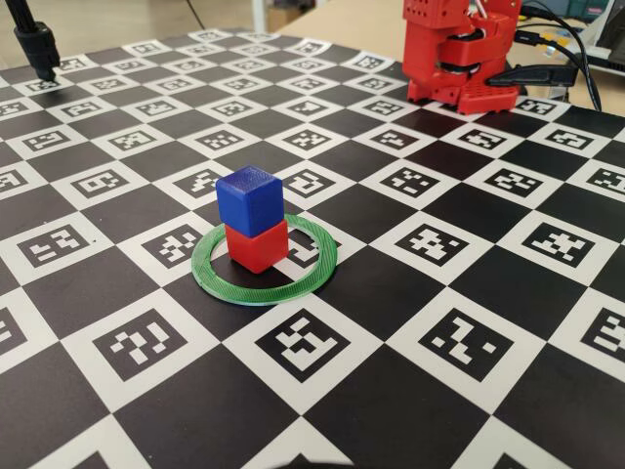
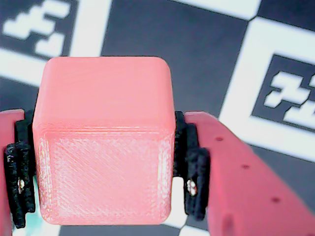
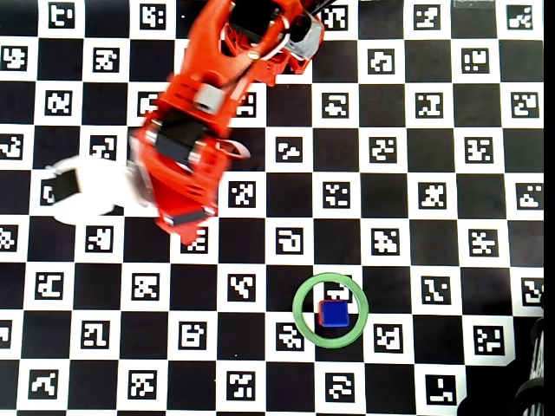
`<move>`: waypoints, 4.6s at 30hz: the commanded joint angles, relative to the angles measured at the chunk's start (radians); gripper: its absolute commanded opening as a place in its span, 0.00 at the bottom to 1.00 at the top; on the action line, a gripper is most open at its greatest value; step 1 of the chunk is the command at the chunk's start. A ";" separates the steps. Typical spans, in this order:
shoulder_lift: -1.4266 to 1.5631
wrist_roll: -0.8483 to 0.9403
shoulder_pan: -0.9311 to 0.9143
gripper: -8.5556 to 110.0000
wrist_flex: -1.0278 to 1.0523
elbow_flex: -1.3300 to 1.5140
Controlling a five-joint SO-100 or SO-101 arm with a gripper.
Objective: Grab the red cube then put it in the green circle then put the blue cube on top and finally the orange cube on top
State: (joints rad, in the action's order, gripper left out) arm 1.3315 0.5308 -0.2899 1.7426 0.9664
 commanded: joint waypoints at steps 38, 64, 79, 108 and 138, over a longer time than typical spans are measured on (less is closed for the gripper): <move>-0.423 -0.759 0.449 0.08 0.055 -0.589; -0.543 -0.772 0.476 0.08 -0.034 -0.667; -0.568 -0.770 0.459 0.08 -0.080 -0.667; -0.578 -0.764 0.443 0.28 -0.063 -0.676; -0.488 -0.738 0.454 0.47 0.000 -0.667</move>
State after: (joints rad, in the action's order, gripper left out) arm 0.7041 -0.2194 0.1626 1.7165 0.3636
